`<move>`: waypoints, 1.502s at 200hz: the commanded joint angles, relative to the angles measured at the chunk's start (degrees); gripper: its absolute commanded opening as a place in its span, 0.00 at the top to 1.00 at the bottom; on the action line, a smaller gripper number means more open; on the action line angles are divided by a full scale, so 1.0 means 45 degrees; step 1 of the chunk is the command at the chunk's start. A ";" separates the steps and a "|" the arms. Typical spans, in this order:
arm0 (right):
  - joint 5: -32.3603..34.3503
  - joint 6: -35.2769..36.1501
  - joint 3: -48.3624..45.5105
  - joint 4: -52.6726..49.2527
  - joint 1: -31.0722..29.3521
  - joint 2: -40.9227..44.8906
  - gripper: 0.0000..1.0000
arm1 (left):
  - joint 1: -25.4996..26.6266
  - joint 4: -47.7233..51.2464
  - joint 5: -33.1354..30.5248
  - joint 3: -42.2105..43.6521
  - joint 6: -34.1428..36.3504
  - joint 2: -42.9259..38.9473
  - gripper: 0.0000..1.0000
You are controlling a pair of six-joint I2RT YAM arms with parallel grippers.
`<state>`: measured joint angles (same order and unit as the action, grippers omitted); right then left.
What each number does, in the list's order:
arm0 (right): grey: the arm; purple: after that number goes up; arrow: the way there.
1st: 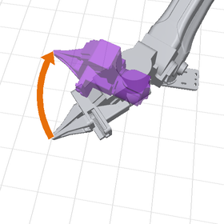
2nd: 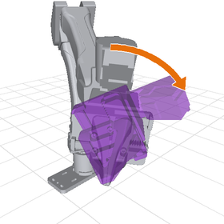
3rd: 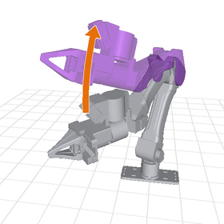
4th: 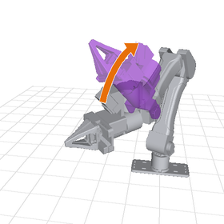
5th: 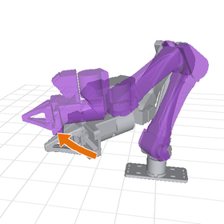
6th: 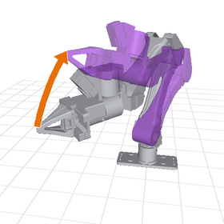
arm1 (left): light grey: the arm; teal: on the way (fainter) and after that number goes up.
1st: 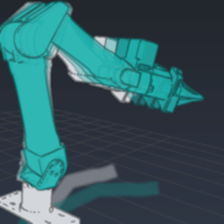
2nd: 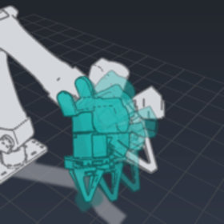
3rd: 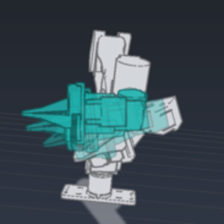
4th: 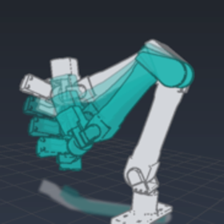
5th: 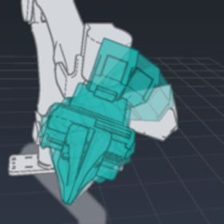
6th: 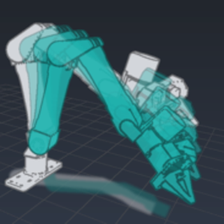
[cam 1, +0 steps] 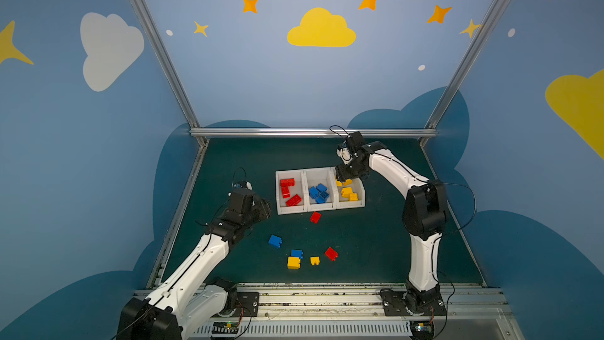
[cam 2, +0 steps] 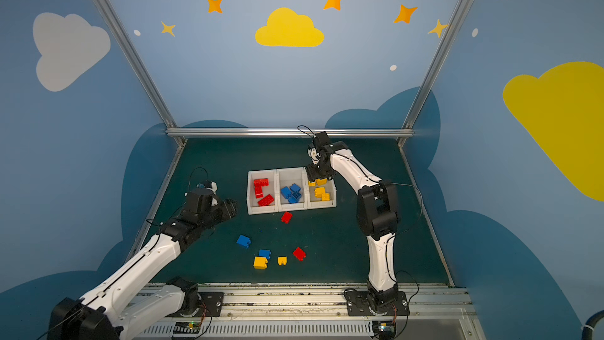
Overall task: Sort the legos into containers by color
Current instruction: 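Carry the yellow brick into the end compartment with the right gripper and release, then raise the right gripper from the bin while the left gripper lowers toward a blue brick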
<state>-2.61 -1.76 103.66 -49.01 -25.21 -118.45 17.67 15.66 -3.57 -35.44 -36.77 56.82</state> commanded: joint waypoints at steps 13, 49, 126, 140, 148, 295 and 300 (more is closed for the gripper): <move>0.0165 -0.0583 0.0174 -0.0495 0.0076 0.0500 0.30 | -0.0045 -0.0291 0.0132 -0.0028 0.0780 -0.0047 0.37; -0.0036 -0.1269 -0.0421 -0.0313 0.0058 0.1584 0.29 | -0.0048 -0.0102 0.0563 -0.0233 0.1362 -0.0007 0.37; 0.0291 -0.2057 -0.2807 0.0208 -0.1387 0.3597 0.29 | 0.0128 0.3096 0.1918 -0.0103 0.1650 -0.1539 0.36; -0.0188 -0.2400 -0.2990 -0.0472 -0.1695 0.3998 0.29 | 0.0168 0.3671 0.2127 0.0014 0.1483 -0.2015 0.36; -0.0119 -0.2354 -0.3271 -0.0526 -0.1884 0.4284 0.29 | 0.0243 0.3786 0.2115 0.0106 0.1534 -0.2211 0.35; 0.0034 -0.4007 -0.8272 0.1043 -0.2735 0.8602 0.28 | 0.3182 0.3193 0.0373 0.1045 0.1721 0.0077 0.31; 0.0043 -0.4059 -0.8326 0.1051 -0.2740 0.8642 0.28 | 0.3182 0.3220 0.0226 0.1020 0.1750 0.0154 0.31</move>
<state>-2.79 -17.96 67.79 -45.78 -37.08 -81.93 31.68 29.93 0.64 -29.78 -29.98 55.59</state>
